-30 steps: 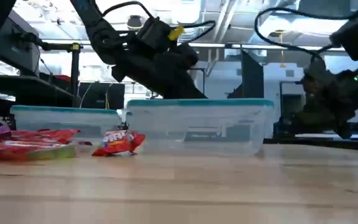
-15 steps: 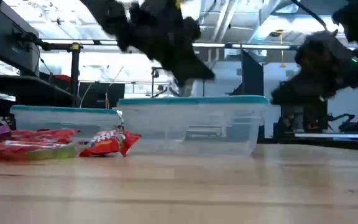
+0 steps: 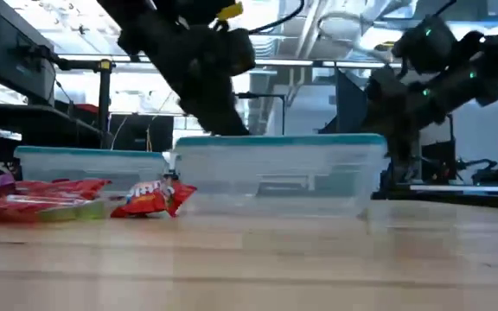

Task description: Sort candy

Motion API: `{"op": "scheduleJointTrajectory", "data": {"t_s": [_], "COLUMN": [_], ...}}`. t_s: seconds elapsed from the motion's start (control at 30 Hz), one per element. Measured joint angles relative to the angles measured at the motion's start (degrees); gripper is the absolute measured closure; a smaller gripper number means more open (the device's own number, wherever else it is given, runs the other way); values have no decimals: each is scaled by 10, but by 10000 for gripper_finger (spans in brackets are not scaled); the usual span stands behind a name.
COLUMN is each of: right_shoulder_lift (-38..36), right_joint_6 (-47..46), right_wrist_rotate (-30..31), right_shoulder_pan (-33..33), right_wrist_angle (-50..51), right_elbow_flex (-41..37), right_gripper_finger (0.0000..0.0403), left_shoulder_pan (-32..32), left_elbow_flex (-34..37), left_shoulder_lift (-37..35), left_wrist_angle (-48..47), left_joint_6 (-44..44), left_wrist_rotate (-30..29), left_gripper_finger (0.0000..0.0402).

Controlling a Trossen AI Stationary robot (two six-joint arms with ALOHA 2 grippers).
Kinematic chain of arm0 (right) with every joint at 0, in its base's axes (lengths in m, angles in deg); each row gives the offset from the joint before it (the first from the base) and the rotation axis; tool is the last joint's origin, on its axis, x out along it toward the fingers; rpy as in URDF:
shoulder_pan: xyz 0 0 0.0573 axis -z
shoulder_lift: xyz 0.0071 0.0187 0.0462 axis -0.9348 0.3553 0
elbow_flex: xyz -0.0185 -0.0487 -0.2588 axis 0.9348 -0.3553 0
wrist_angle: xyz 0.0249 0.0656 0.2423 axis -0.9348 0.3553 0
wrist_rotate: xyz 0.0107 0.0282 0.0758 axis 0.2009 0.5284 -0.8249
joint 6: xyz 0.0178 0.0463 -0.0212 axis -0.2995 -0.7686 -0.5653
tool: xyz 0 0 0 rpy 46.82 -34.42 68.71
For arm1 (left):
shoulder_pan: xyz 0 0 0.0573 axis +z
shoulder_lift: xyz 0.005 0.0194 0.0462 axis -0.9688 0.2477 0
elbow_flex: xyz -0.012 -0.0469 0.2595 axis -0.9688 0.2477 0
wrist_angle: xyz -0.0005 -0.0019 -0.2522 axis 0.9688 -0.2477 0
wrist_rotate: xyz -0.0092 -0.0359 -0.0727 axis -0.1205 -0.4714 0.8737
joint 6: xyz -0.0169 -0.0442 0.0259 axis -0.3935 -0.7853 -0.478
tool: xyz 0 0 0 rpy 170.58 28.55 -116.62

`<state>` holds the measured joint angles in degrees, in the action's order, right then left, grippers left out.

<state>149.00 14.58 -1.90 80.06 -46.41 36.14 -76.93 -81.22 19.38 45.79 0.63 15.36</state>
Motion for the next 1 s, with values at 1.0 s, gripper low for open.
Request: {"op": "scheduleJointTrajectory", "data": {"t_s": [1.0], "right_shoulder_lift": [-168], "right_joint_6": [-49], "right_wrist_rotate": [70], "right_shoulder_pan": [-259], "right_wrist_angle": [117], "right_elbow_flex": [0], "right_gripper_finger": [255], "left_shoulder_pan": [29], "left_elbow_flex": [-51], "left_shoulder_lift": [0], "left_wrist_angle": [79], "left_joint_6": [56], "left_wrist_rotate": [35], "left_gripper_finger": [402]}}
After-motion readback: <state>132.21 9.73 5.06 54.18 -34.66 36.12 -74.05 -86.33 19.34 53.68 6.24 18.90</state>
